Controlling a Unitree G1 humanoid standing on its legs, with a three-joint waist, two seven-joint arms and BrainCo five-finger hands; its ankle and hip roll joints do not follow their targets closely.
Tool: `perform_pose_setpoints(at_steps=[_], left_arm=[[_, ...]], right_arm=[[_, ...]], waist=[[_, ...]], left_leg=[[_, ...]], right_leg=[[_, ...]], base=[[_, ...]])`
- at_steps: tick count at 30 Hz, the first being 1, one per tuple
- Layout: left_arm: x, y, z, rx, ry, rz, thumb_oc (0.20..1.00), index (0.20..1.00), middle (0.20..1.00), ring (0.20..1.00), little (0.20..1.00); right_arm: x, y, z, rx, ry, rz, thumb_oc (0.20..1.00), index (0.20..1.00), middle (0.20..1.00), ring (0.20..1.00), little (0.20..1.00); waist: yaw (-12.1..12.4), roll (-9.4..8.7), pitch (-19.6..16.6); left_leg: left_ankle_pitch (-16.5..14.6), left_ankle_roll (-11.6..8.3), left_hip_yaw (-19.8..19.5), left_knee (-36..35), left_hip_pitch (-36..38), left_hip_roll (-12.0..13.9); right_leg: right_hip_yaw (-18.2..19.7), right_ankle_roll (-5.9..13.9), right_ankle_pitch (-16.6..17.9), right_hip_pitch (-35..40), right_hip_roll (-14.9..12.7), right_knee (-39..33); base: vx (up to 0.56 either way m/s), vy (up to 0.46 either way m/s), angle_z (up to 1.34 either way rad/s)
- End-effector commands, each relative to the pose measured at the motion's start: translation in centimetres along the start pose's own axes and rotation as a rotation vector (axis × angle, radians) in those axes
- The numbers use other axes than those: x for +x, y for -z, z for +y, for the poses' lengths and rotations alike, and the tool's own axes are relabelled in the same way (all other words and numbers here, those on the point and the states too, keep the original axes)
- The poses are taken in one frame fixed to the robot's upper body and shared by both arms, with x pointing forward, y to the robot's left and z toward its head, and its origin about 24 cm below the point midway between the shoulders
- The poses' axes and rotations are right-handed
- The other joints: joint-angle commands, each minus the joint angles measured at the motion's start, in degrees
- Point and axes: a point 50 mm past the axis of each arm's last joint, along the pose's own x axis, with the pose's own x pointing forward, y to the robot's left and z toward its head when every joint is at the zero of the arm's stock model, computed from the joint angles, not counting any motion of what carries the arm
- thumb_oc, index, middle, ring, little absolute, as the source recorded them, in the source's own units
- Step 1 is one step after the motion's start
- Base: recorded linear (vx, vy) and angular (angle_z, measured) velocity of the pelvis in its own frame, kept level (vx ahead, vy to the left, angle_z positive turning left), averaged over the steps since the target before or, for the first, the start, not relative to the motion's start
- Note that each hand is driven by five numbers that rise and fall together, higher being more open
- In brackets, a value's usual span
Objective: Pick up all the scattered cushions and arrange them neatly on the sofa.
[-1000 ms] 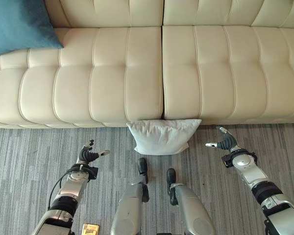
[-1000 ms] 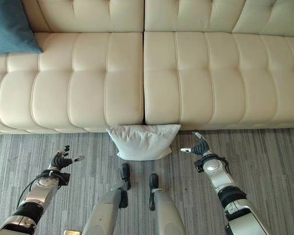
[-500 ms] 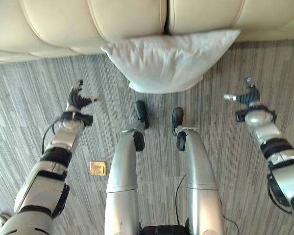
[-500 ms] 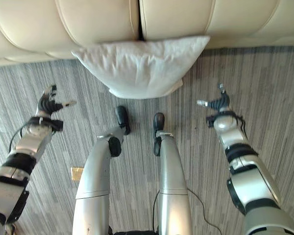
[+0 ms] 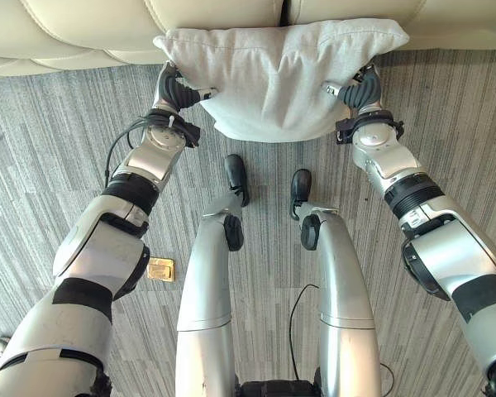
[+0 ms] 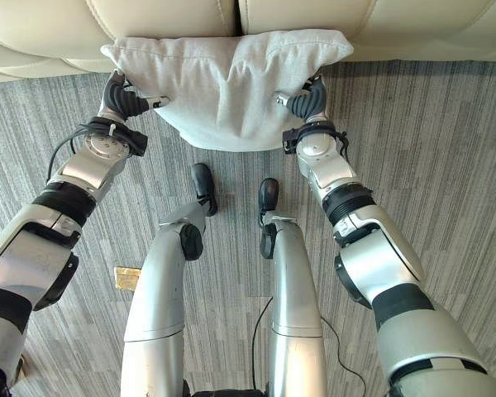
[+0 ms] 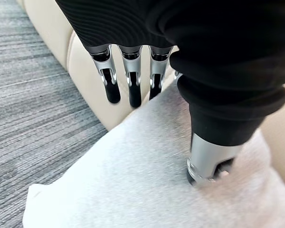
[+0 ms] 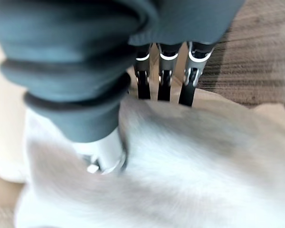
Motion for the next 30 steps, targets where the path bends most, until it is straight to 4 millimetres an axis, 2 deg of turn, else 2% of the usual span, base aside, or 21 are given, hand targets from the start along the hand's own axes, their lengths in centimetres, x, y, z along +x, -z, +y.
perform_pose_setpoints(at_steps=[1,8,13,14,17,18,19,20,21,23,25,26,30], left_arm=[[-1.8,0.7,-2.7,-0.167,0.025,-0.052,0.2,0.2,0.2,0.2,0.2],[-3.3,0.8,-3.5,-0.283,0.023,-0.089,0.2,0.2,0.2,0.2,0.2],[-5.8,1.1,-4.0,-0.308,0.075,-0.167,0.2,0.2,0.2,0.2,0.2],[-7.1,1.8,-4.4,-0.319,0.1,-0.166,0.2,0.2,0.2,0.2,0.2],[-9.3,3.2,-4.2,-0.348,0.118,-0.159,0.2,0.2,0.2,0.2,0.2],[-10.2,3.8,-4.1,-0.365,0.12,-0.151,0.2,0.2,0.2,0.2,0.2],[-10.3,3.9,-4.1,-0.365,0.121,-0.148,0.2,0.2,0.2,0.2,0.2],[-12.1,5.0,-4.0,-0.4,0.124,-0.122,0.2,0.2,0.2,0.2,0.2],[-12.2,5.1,-4.0,-0.4,0.124,-0.12,0.2,0.2,0.2,0.2,0.2],[-13.9,6.1,-3.8,-0.411,0.133,-0.094,0.2,0.2,0.2,0.2,0.2],[-17.4,8.3,-3.1,-0.388,0.157,-0.033,0.2,0.2,0.2,0.2,0.2],[-17.4,8.3,-3.1,-0.388,0.158,-0.033,0.2,0.2,0.2,0.2,0.2],[-19.8,9.5,-2.0,-0.375,0.151,0.01,0.2,0.2,0.2,0.2,0.2]], right_arm=[[-2.4,0.2,5.0,0.164,-0.181,-0.083,0.2,0.2,0.2,0.2,0.2],[-4.1,2.2,4.5,0.272,-0.187,-0.076,0.2,0.2,0.2,0.2,0.2],[-6.7,5.3,3.0,0.254,-0.228,-0.074,0.2,0.2,0.2,0.2,0.2],[-7.8,5.8,2.6,0.226,-0.251,-0.091,0.2,0.2,0.2,0.2,0.2],[-9.9,6.2,1.9,0.228,-0.288,-0.126,0.2,0.2,0.2,0.2,0.2],[-11.0,6.4,2.0,0.245,-0.312,-0.132,0.2,0.2,0.2,0.2,0.2],[-11.1,6.5,2.0,0.245,-0.312,-0.129,0.2,0.2,0.2,0.2,0.2],[-12.6,6.5,1.7,0.249,-0.344,-0.152,0.2,0.2,0.2,0.2,0.2],[-12.7,6.6,1.7,0.249,-0.344,-0.15,0.2,0.2,0.2,0.2,0.2],[-14.2,6.5,1.5,0.24,-0.387,-0.177,0.2,0.2,0.2,0.2,0.2],[-17.0,7.2,0.1,0.257,-0.396,-0.172,0.2,0.2,0.2,0.2,0.2],[-17.0,7.2,0.1,0.257,-0.397,-0.171,0.2,0.2,0.2,0.2,0.2],[-18.6,7.3,-1.3,0.265,-0.398,-0.176,0.2,0.2,0.2,0.2,0.2]], waist=[[-0.1,2.78,-12.8],[-0.6,2.44,-14.4],[-1.5,2.03,-14.7],[-1.8,1.77,-14.8],[-2.0,1.21,-15.2],[-2.1,0.83,-15.2],[-2.2,0.81,-14.9],[-2.3,0.28,-15.6],[-2.3,0.24,-15.2],[-2.4,-0.22,-16.0],[-2.4,-0.57,-18.0],[-2.4,-0.62,-18.0],[-2.4,-0.72,-21.0]], left_leg=[[-12.9,-1.69,-3.3,8.6,-3.3,-1.7],[-11.5,-2.28,-3.4,3.5,0.9,-1.9],[-9.5,-3.14,-3.9,-5.8,12.3,-2.0],[-8.9,-3.44,-3.9,-9.2,17.3,-2.1],[-8.3,-3.84,-4.1,-14.3,25.8,-2.5],[-6.1,-3.69,-3.7,-16.7,28.8,-2.7],[-5.9,-3.69,-3.7,-17.1,29.5,-2.7],[-5.7,-3.8,-3.7,-20.7,35.6,-3.1],[-5.5,-3.8,-3.7,-21.1,36.4,-3.1],[-5.3,-3.89,-3.7,-23.8,42.0,-3.4],[-4.9,-3.93,-3.2,-29.5,52.6,-3.6],[-4.5,-3.92,-3.2,-29.8,52.7,-3.7],[-4.5,-3.9,-2.3,-33.1,59.3,-3.7]], right_leg=[[0.4,4.9,-3.3,-1.1,0.2,-5.3],[0.4,5.45,-1.9,2.9,0.4,-9.4],[0.2,6.81,0.4,13.5,0.0,-17.7],[0.0,7.27,1.3,18.4,-0.1,-21.2],[-0.4,7.93,2.7,26.6,-0.2,-26.8],[-1.1,7.8,5.0,29.8,-0.6,-29.8],[-1.1,7.81,5.1,30.5,-0.5,-30.2],[-1.2,8.27,6.0,36.8,-0.6,-34.3],[-1.3,8.28,6.1,37.5,-0.6,-34.7],[-1.3,8.71,6.8,43.5,-0.6,-38.2],[-1.4,9.43,7.4,54.4,-0.4,-44.2],[-1.4,9.42,7.7,54.5,-0.5,-44.5],[-1.7,10.1,8.2,61.3,-0.2,-48.5]], base=[[0.0,0.005,0.12],[-0.01,0.012,0.05],[-0.03,0.021,0.01],[0.0,0.041,-0.01],[0.03,0.027,-0.04],[0.0,0.0,0.0],[0.05,0.018,0.03],[0.1,0.012,0.01],[0.16,0.013,0.03],[0.19,0.025,0.0],[0.32,0.066,-0.01],[0.2,0.046,-0.06],[0.16,0.047,-0.07]])
